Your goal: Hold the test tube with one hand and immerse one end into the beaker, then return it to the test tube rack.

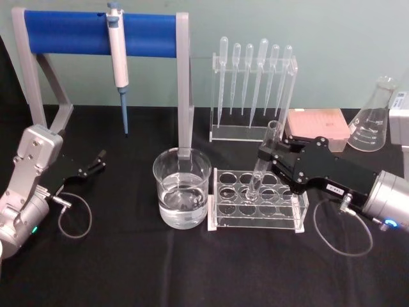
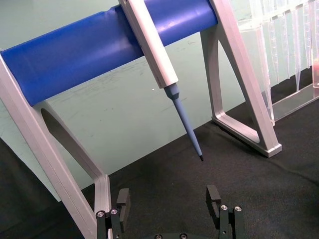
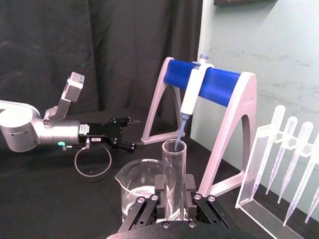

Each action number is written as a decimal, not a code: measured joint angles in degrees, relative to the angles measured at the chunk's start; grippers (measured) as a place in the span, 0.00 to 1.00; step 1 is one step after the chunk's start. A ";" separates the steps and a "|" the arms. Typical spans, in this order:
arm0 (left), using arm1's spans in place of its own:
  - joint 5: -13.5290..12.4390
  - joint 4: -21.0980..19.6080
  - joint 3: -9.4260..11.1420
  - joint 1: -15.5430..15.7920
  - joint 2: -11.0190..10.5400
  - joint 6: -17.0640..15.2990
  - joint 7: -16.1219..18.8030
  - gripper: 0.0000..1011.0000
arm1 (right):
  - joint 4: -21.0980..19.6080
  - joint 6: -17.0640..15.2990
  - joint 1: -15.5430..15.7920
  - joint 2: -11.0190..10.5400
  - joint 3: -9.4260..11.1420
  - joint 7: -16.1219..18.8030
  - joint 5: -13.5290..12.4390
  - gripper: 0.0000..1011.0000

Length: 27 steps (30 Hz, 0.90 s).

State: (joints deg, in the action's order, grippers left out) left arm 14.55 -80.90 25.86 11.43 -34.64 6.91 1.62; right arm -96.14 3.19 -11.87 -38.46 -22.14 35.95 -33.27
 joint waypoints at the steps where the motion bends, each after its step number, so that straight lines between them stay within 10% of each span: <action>1: 0.00 0.00 0.00 0.00 0.00 0.00 0.00 0.99 | 0.25 0.00 0.00 0.10 -0.09 0.00 0.16 0.22; 27: 0.00 0.00 0.00 0.00 0.00 0.00 0.00 0.99 | 3.69 0.79 0.30 1.86 -1.21 0.10 2.19 0.22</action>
State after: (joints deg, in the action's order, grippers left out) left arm 14.55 -80.90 25.86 11.43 -34.65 6.91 1.62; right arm -92.45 3.98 -11.57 -36.60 -23.35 36.05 -31.08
